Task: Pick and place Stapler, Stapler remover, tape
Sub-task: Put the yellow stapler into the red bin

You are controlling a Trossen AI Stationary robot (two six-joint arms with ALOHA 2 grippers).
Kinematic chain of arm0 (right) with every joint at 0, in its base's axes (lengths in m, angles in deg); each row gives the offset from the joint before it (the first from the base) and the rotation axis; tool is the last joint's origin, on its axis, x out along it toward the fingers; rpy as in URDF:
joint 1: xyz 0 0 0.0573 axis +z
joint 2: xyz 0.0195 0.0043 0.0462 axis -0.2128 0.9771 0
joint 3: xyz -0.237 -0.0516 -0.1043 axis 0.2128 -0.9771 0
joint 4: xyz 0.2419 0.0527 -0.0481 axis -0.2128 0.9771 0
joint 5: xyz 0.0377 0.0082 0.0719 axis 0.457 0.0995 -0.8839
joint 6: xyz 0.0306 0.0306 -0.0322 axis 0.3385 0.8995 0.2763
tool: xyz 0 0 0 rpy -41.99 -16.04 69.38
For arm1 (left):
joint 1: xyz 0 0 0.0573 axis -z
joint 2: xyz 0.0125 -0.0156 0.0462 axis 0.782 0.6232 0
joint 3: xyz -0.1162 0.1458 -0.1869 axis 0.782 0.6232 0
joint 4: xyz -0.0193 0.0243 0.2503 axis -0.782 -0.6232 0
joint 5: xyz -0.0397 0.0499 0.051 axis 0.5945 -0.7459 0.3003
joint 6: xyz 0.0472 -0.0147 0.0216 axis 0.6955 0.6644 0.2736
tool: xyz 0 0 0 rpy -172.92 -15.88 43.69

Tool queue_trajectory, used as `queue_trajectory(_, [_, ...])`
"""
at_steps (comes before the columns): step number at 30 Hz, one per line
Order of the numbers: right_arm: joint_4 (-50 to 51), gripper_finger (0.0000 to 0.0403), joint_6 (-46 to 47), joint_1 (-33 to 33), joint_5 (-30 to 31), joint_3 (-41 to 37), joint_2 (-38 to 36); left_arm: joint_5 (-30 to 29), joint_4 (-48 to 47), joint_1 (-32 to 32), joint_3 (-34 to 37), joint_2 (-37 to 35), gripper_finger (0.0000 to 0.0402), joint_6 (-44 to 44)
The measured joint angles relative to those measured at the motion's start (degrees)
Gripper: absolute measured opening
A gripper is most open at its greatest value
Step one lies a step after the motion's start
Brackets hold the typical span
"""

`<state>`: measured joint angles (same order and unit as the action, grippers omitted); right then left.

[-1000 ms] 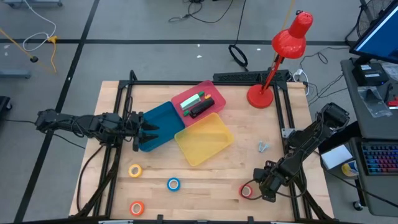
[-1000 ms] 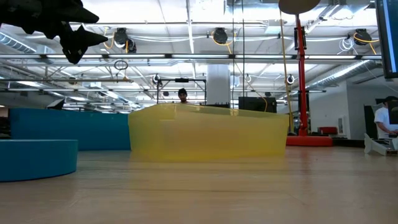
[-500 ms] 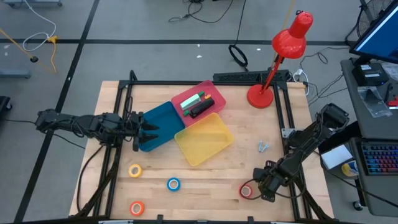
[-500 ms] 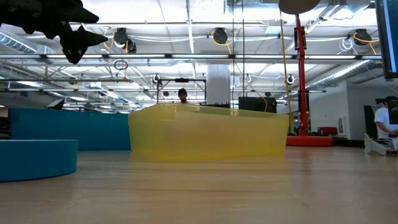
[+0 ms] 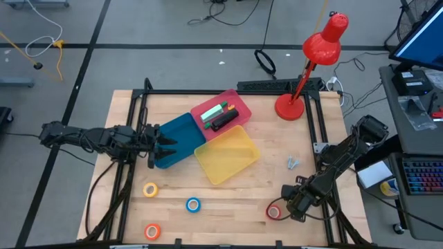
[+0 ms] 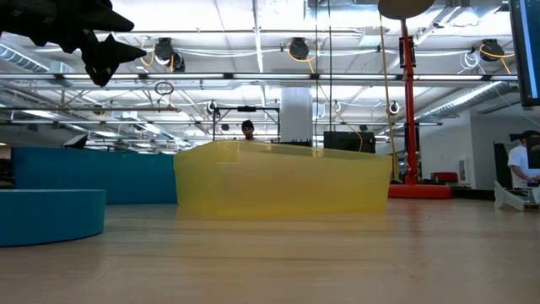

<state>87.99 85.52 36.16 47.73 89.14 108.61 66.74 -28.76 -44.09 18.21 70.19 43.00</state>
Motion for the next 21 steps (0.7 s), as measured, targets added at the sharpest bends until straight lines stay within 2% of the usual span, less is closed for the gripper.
queue_trajectory(12, [-1.5, 0.0051, 0.6, -1.6, -1.1, 0.0, -0.4, 0.0, 0.0, 0.0, 0.0, 0.0, 0.0209, 0.2])
queue_trajectory(17, [-3.6, 0.0047, 1.5, -5.0, -2.0, -0.1, -4.0, 0.0, 0.1, 0.0, 0.0, 0.0, 0.0209, 0.3])
queue_trajectory(21, [-5.2, 0.0050, 1.7, -9.6, 1.7, 1.2, -10.0, 0.0, 0.1, 0.0, 0.0, 0.0, 0.0209, 0.3])
